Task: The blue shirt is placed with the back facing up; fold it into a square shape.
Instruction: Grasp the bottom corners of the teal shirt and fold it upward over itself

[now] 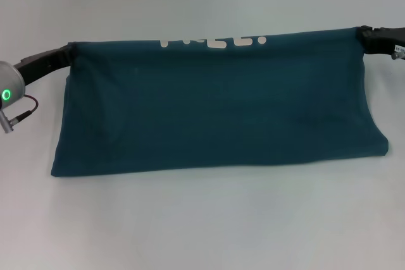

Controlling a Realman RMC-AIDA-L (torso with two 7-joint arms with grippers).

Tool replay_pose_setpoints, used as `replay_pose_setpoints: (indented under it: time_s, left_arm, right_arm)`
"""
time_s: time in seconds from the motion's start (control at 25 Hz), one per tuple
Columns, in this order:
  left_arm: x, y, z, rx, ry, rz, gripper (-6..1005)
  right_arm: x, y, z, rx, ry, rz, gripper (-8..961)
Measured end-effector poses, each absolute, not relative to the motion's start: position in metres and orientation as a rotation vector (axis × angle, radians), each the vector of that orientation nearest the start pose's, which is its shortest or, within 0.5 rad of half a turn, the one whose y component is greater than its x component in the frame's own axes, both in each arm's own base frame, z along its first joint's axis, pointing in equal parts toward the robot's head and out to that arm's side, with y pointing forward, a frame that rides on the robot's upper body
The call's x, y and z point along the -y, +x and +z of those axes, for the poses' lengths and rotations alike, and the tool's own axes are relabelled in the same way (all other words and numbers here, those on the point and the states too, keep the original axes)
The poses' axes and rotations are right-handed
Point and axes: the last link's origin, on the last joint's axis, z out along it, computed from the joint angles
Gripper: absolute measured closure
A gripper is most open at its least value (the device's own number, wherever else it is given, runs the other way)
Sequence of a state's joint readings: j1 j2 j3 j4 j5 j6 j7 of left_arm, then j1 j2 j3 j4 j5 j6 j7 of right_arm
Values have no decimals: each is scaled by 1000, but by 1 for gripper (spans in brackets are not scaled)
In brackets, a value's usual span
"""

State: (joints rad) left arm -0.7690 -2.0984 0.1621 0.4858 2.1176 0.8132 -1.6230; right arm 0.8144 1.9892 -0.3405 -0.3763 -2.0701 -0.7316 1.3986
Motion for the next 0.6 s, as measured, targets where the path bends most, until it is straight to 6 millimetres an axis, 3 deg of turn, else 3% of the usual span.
replay_pose_setpoints:
  time_s: [0.2, 0.6]
  left_arm:
    - [-437, -301, 31, 1188, -1799, -666, 958]
    - [-438, -298, 26, 1179, -1790, -656, 834]
  right_arm:
    - [-462, 292, 47, -873, -1966, 410, 924]
    - [-464, 289, 41, -842, -1975, 363, 923]
